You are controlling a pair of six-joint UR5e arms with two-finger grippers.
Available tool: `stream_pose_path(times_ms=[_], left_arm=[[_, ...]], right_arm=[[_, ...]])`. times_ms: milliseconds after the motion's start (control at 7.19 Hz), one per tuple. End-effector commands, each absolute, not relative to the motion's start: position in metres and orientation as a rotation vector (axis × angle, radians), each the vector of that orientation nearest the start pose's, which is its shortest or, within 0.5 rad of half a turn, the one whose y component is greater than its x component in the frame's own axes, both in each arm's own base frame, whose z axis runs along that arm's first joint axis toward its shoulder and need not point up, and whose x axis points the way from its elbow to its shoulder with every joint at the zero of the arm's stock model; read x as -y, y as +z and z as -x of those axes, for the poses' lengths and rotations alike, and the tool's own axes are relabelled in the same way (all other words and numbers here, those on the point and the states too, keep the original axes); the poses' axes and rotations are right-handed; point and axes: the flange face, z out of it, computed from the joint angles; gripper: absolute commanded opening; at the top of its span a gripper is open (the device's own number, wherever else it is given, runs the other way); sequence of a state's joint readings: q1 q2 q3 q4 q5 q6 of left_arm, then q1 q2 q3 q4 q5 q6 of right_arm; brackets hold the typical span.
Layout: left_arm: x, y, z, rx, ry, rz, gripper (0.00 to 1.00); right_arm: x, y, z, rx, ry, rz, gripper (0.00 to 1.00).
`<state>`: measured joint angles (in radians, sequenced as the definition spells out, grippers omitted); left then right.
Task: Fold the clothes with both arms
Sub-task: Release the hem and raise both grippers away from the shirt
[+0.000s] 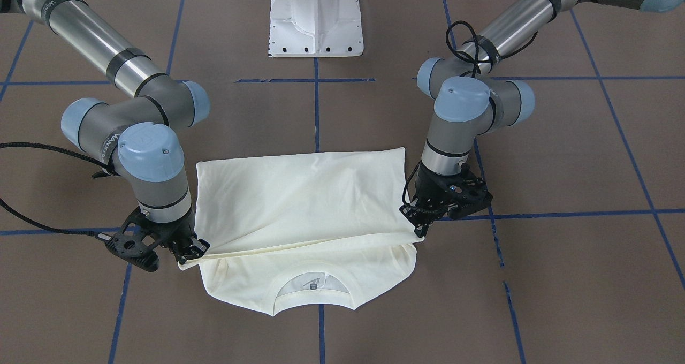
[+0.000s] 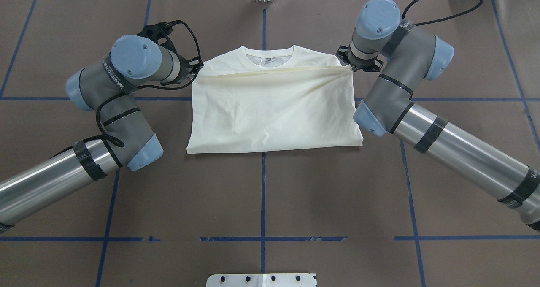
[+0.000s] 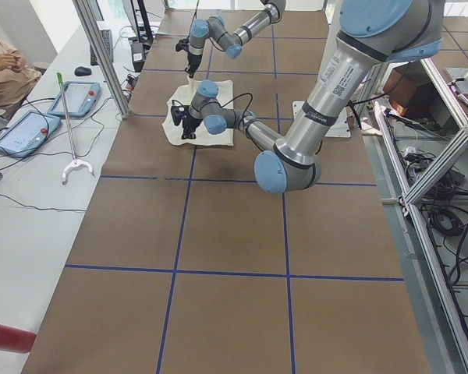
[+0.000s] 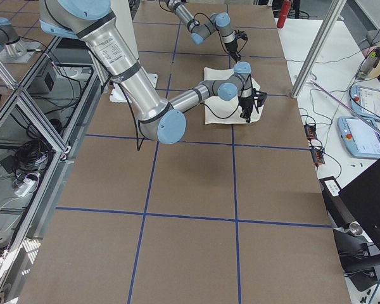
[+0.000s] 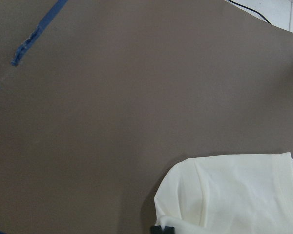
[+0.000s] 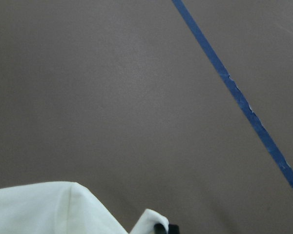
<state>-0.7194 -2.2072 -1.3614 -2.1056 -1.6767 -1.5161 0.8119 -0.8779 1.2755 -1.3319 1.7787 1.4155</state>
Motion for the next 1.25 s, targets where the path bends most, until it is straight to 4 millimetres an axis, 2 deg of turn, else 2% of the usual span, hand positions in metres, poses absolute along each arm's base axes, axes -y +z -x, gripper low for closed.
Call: stream_pose_path(times_ms=[0, 139, 278, 417, 557, 696, 835, 974, 1113], left_arm=[[0.595, 0.320, -0.474, -0.930, -0.534, -0.305, 0.36], [0.618, 0.309, -0.447, -0.934, -0.518, -0.354, 0.46], [0.622, 0.306, -0.442, -0.936, -0.514, -0.361, 0.47], [0.616, 0.297, -0.437, -0.986, -0.478, -0.297, 0.47], [0.602, 0.276, -0.420, -1.053, -0.447, -0.266, 0.50], [0.578, 0.274, -0.398, -1.084, -0.439, -0.280, 0.53], [0.564, 0.279, -0.389, -1.098, -0.422, -0.264, 0.53], [0.564, 0.279, -0.389, -1.100, -0.418, -0.259, 0.53], [0.562, 0.276, -0.389, -1.103, -0.414, -0.261, 0.53]], right_arm=[[0.640, 0.357, 0.451, 0.672, 0.564, -0.130, 0.02], [0.639, 0.355, 0.453, 0.676, 0.563, -0.129, 0.43], [0.640, 0.344, 0.450, 0.698, 0.563, -0.136, 0.53], [0.629, 0.325, 0.438, 0.763, 0.547, -0.133, 0.58], [0.595, 0.322, 0.413, 0.830, 0.525, -0.098, 0.72], [0.554, 0.327, 0.394, 0.863, 0.510, -0.087, 0.80], [0.523, 0.333, 0.385, 0.882, 0.563, -0.052, 0.85], [0.487, 0.338, 0.392, 0.896, 0.649, 0.011, 0.86], [0.464, 0.349, 0.416, 0.873, 0.680, 0.011, 0.86]])
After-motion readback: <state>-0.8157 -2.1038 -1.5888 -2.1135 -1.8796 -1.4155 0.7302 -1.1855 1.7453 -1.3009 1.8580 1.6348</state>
